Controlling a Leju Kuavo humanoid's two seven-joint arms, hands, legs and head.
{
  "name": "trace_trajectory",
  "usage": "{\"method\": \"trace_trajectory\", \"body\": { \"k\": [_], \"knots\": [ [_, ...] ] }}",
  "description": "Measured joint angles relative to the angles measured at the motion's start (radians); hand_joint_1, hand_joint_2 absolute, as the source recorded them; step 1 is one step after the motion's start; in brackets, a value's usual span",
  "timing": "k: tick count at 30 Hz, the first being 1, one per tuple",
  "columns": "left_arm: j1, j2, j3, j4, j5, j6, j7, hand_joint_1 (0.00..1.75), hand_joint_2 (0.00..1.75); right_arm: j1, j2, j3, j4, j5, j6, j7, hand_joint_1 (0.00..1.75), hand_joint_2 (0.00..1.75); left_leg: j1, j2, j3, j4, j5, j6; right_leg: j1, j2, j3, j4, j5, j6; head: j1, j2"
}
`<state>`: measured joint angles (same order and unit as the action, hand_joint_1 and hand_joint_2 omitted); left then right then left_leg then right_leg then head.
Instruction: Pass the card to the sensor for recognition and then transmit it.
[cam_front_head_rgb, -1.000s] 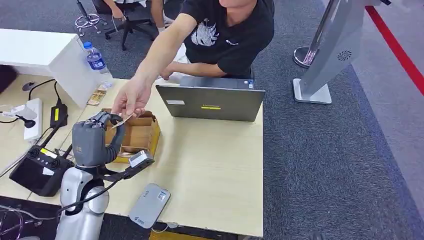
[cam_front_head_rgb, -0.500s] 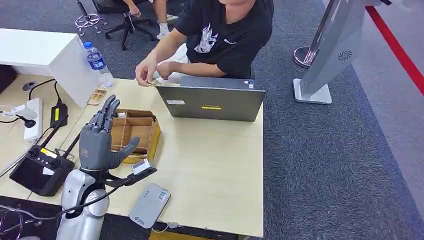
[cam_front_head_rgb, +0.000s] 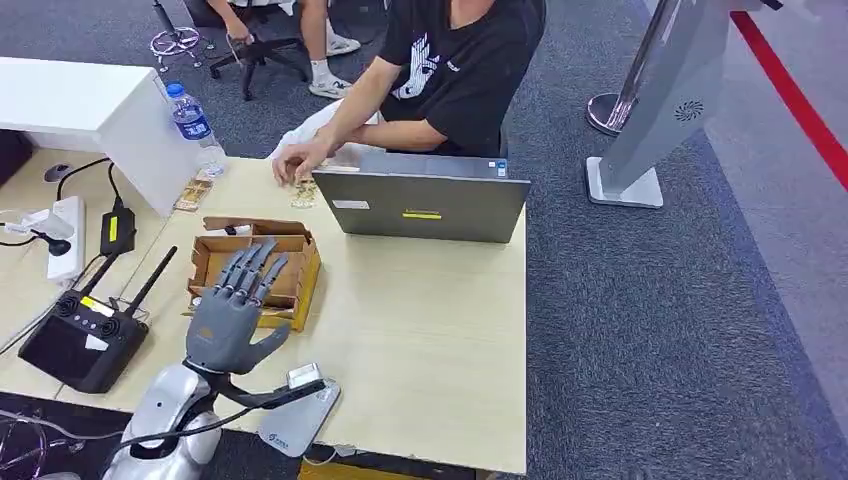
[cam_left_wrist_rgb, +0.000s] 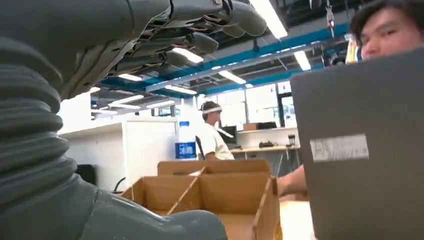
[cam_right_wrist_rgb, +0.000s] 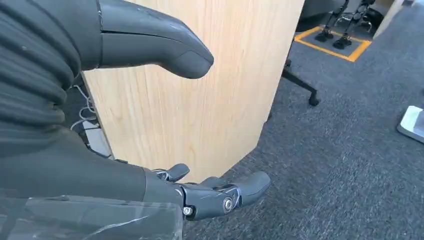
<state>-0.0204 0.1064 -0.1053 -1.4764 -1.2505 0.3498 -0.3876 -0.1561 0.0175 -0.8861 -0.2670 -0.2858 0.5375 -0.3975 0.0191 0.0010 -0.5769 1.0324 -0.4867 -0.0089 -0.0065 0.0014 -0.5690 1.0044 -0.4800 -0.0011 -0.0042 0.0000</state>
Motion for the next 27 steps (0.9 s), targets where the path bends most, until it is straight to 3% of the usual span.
{"method": "trace_trajectory", "body": {
  "k": [10,27],
  "knots": [
    [-0.024,0.042,-0.025,0.081,-0.108,-0.003,0.124,0.00,1.75,0.000,0.000,-0.004,0.000,0.000,0.003,-0.001,0.00,1.75,0.000,0.000,0.000,0.000,0.000,0.000,0.000,0.000,0.000,0.000,0.000,0.000,0.000,0.000],
    [-0.076,0.056,-0.025,0.220,-0.143,0.008,0.167,0.00,1.75,0.001,0.000,-0.005,0.000,0.014,0.003,0.000,0.00,1.75,0.000,0.000,0.000,0.000,0.000,0.000,0.000,0.000,0.000,0.000,0.000,0.000,0.000,0.000]
  ]
}}
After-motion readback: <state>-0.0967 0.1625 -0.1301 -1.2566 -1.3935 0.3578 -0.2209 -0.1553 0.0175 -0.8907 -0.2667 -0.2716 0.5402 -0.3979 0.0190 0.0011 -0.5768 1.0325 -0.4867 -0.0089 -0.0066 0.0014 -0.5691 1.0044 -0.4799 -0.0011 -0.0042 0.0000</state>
